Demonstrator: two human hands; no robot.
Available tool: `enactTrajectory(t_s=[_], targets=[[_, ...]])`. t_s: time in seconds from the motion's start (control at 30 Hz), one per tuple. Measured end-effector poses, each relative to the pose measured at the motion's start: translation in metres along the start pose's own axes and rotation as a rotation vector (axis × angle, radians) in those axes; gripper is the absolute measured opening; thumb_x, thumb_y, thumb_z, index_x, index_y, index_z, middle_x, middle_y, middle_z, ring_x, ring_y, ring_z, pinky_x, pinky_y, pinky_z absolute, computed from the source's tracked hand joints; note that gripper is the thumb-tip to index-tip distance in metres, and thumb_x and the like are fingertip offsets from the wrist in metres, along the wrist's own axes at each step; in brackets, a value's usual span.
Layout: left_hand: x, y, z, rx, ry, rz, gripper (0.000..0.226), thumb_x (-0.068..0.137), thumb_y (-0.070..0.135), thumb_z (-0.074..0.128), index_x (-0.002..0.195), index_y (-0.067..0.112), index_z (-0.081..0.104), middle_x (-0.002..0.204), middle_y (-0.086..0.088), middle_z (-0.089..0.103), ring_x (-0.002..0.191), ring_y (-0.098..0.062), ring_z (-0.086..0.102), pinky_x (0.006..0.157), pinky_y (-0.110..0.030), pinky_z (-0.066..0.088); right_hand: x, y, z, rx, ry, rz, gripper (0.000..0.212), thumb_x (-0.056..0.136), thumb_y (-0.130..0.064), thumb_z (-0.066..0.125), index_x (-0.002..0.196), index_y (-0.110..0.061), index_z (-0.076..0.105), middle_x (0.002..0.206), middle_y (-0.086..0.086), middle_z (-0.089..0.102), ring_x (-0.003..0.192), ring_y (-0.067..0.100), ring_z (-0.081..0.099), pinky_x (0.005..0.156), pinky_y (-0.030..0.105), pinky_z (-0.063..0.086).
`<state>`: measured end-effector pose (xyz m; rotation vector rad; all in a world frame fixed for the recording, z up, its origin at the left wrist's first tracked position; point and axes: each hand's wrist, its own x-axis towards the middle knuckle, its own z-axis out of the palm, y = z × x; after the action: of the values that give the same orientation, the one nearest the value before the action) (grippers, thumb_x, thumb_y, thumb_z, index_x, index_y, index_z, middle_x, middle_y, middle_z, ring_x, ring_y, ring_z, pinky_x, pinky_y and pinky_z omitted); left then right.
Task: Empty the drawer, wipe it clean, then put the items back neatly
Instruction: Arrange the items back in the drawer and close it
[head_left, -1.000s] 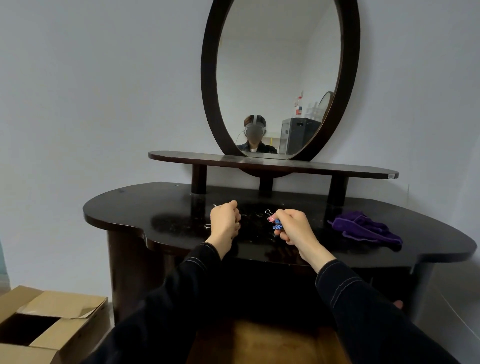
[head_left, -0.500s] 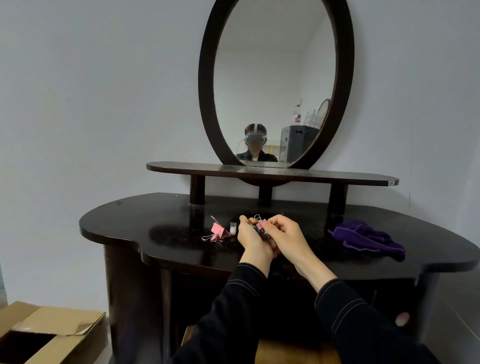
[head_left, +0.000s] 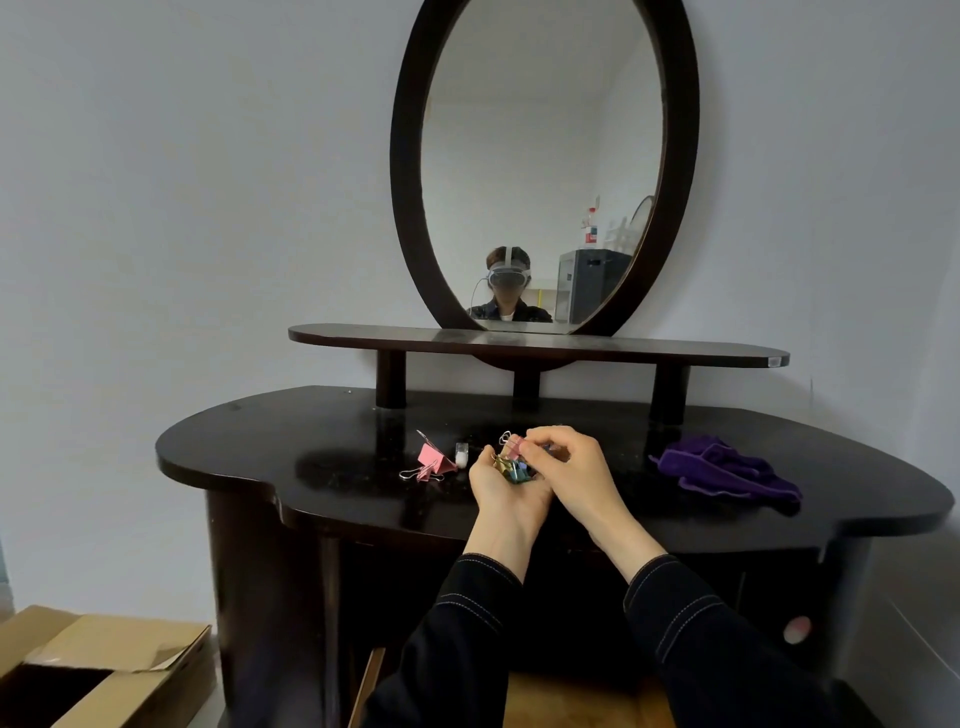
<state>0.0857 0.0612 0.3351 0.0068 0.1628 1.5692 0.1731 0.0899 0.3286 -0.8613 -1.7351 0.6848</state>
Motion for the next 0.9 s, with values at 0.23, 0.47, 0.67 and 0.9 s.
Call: enactTrajectory(t_s=[0.23,0.47,0.67,0.9], targets=[[0.002,0.000,0.001,-0.001,0.006,0.025,0.048,0.107,0.033,0.031,0.136,0.002,0.052,0.139,-0.023,0.052,0.131,-0.039,0.049,0.110,-0.053,0.039,-0.004,-0.007,-0.004,0.201,0.067,0.067,0.011,0.095,-0.014,0.066,0.093,-0.019,0.076,0.089,-0.002,0.075,0.081,0.007,0.071,0.056,0.011,0.049],[-0.005,-0.004,0.002,0.145,0.058,0.097,0.029,0.103,0.020,0.042,0.102,-0.001,0.063,0.107,-0.019,0.059,0.091,-0.028,0.060,0.070,-0.037,0.053,-0.009,-0.001,-0.015,0.269,0.274,0.264,0.014,0.094,-0.021,0.067,0.085,-0.022,0.078,0.077,-0.009,0.075,0.076,0.011,0.068,0.051,0.019,0.047],[-0.035,-0.002,-0.001,0.375,0.032,0.033,0.017,0.100,0.013,0.046,0.094,0.003,0.059,0.081,-0.011,0.057,0.056,-0.015,0.051,0.034,-0.017,0.034,-0.035,-0.014,-0.027,0.354,0.156,0.318,0.022,0.093,-0.020,0.069,0.076,-0.025,0.081,0.071,-0.001,0.072,0.065,0.011,0.062,0.050,0.021,0.049],[-0.108,0.004,-0.053,0.814,-0.122,0.097,0.024,0.100,0.018,0.053,0.106,-0.002,0.065,0.076,-0.007,0.058,0.053,-0.012,0.049,0.034,-0.016,0.029,-0.124,-0.020,-0.037,0.383,0.021,0.242,0.019,0.094,-0.024,0.067,0.082,-0.014,0.077,0.071,0.003,0.065,0.062,0.013,0.058,0.048,0.023,0.044]])
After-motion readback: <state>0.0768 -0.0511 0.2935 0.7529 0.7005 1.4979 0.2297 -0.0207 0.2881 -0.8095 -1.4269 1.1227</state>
